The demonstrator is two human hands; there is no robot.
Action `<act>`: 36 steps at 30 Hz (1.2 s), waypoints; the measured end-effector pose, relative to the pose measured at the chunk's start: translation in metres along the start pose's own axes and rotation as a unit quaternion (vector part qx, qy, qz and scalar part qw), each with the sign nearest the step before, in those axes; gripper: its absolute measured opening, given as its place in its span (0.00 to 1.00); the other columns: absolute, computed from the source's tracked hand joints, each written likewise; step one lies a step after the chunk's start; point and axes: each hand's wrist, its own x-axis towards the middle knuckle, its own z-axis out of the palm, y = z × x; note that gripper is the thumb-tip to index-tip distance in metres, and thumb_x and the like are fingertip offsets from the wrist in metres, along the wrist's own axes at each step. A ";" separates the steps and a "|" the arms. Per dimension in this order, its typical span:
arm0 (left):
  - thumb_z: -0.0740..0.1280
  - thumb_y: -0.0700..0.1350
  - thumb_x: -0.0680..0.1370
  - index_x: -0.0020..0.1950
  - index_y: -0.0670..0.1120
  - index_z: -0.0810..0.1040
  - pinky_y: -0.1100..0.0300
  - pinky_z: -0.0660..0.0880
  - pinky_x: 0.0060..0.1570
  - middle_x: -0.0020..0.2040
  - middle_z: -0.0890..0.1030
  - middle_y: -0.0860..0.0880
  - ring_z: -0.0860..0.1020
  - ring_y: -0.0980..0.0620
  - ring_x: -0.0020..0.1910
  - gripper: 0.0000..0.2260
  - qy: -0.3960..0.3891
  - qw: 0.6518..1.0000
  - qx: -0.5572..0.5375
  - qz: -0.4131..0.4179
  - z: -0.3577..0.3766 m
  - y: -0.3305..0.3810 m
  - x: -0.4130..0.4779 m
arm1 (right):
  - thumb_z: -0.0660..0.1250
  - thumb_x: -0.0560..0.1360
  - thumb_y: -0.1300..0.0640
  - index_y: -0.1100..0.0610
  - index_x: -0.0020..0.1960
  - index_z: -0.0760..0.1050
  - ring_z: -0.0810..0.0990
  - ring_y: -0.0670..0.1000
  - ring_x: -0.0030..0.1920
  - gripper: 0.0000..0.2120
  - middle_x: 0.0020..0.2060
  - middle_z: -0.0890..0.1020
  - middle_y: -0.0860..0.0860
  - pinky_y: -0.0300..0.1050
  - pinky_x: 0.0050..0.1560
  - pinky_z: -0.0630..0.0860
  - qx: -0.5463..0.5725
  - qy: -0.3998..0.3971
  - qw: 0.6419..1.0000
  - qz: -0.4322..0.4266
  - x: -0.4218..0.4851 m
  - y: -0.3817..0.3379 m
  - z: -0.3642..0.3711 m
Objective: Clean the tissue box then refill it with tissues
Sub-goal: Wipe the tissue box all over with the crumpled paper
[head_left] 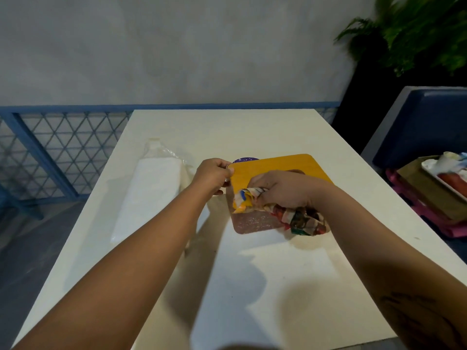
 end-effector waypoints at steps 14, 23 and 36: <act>0.61 0.42 0.78 0.47 0.44 0.74 0.54 0.70 0.43 0.42 0.75 0.47 0.73 0.46 0.43 0.04 0.023 0.999 0.036 -0.004 0.018 -0.001 -0.004 | 0.59 0.80 0.57 0.65 0.44 0.75 0.72 0.54 0.39 0.13 0.37 0.75 0.59 0.45 0.34 0.63 0.205 0.369 0.880 0.218 -0.043 0.046 0.013; 0.60 0.46 0.80 0.46 0.46 0.76 0.42 0.74 0.58 0.52 0.79 0.42 0.77 0.40 0.55 0.07 0.025 0.999 0.026 0.027 0.022 -0.006 -0.006 | 0.58 0.79 0.61 0.59 0.42 0.75 0.72 0.55 0.44 0.10 0.45 0.74 0.55 0.46 0.43 0.64 0.042 0.411 0.896 0.159 -0.019 0.024 0.056; 0.62 0.45 0.78 0.45 0.44 0.76 0.39 0.78 0.51 0.47 0.78 0.42 0.78 0.38 0.53 0.06 -0.002 1.000 -0.008 -0.002 0.015 -0.003 -0.005 | 0.61 0.77 0.62 0.58 0.39 0.77 0.75 0.54 0.36 0.10 0.34 0.78 0.55 0.54 0.42 0.75 0.423 0.260 0.857 0.136 -0.021 -0.015 0.053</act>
